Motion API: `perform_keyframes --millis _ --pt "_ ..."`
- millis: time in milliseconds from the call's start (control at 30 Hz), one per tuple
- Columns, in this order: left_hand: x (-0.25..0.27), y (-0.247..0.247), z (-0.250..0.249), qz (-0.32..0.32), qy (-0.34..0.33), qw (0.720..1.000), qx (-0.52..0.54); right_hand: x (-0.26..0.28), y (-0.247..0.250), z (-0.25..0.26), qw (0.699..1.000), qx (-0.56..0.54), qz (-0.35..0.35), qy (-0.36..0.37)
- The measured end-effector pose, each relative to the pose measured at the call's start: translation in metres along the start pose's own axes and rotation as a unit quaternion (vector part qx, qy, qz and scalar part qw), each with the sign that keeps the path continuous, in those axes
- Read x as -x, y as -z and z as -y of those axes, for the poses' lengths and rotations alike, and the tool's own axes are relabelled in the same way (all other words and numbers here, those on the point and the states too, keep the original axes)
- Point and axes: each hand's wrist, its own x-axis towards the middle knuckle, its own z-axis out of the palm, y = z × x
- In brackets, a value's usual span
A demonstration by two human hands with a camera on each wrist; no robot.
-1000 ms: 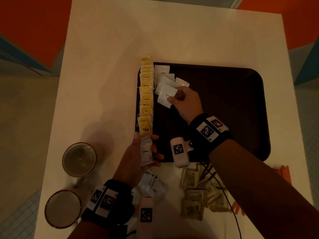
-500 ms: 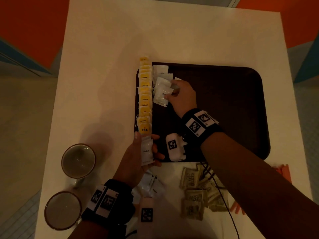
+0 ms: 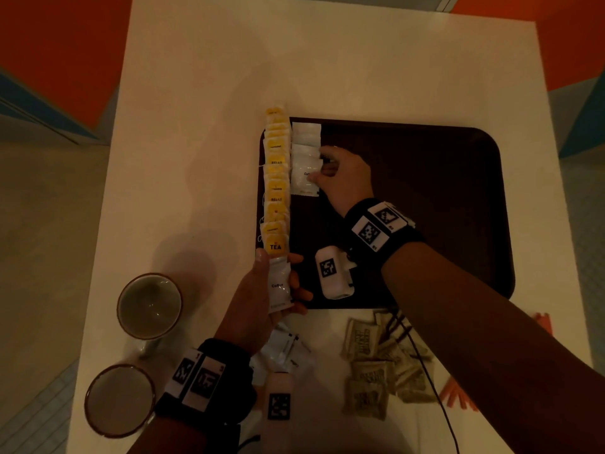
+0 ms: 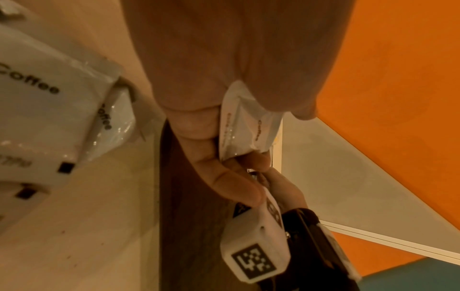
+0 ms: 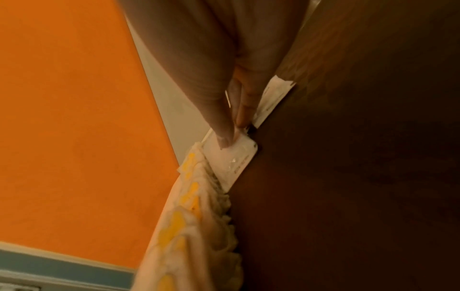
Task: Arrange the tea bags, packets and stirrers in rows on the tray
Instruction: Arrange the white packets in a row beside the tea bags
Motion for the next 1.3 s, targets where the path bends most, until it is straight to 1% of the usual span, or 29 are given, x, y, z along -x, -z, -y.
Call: perform_keyframes --millis 67,200,267,367,433,467,533,600,733,800,933,967,1000,1100,1133,1200,1300 --pt "0.0 -0.001 0.0 0.002 0.001 1.0 -0.001 0.001 -0.001 0.001 1.0 -0.023 -0.006 -0.001" --pt "0.0 -0.001 0.0 0.003 -0.002 1.0 -0.009 0.004 0.0 -0.002 0.999 -0.049 0.005 0.004" --pt "0.0 0.0 0.001 0.001 -0.003 1.0 -0.011 0.003 0.003 -0.004 0.999 -0.046 -0.006 0.002" --pt "0.0 0.001 0.001 0.0 -0.004 1.0 -0.012 -0.001 0.018 -0.01 0.999 0.01 -0.052 0.008" --pt "0.001 0.001 0.001 0.0 -0.002 1.0 -0.009 -0.006 0.03 -0.015 0.996 0.054 -0.064 0.009" --pt "0.001 0.001 0.001 0.001 -0.002 1.0 -0.009 -0.009 0.036 -0.017 0.994 0.098 -0.052 0.004" --pt "0.001 0.0 0.002 0.002 -0.004 1.0 -0.012 -0.012 0.043 -0.018 0.978 0.207 -0.006 -0.019" --pt "0.002 -0.001 0.003 0.002 -0.003 1.0 -0.015 -0.014 0.043 -0.016 0.966 0.256 0.02 -0.029" --pt "0.002 -0.004 0.003 0.003 -0.002 1.0 -0.016 -0.019 0.039 -0.013 0.974 0.222 0.029 -0.041" --pt "0.002 -0.004 0.002 0.003 -0.003 1.0 -0.013 -0.019 0.04 -0.013 0.983 0.174 0.036 -0.038" --pt "0.002 -0.001 0.001 0.003 -0.004 1.0 -0.006 -0.008 0.049 -0.012 0.995 0.097 -0.003 -0.031" --pt "0.002 0.0 0.001 0.003 -0.003 1.0 -0.004 -0.003 0.051 -0.012 0.996 0.08 0.0 -0.028" --pt "0.002 0.0 0.001 0.002 -0.001 1.0 -0.003 0.002 0.051 -0.012 0.997 0.068 0.018 -0.021" --pt "0.001 0.0 0.003 -0.001 -0.001 1.0 -0.006 0.017 0.043 -0.007 0.988 0.085 0.128 0.021" --pt "0.001 0.0 0.003 -0.001 -0.001 1.0 -0.009 0.018 0.038 -0.005 0.983 0.105 0.15 0.035" --pt "0.001 -0.001 0.004 0.001 0.002 1.0 -0.01 0.016 0.028 -0.002 0.977 0.14 0.153 0.053" --pt "0.002 -0.001 0.002 0.006 0.003 1.0 -0.005 0.012 0.016 0.002 0.979 0.155 0.118 0.067"
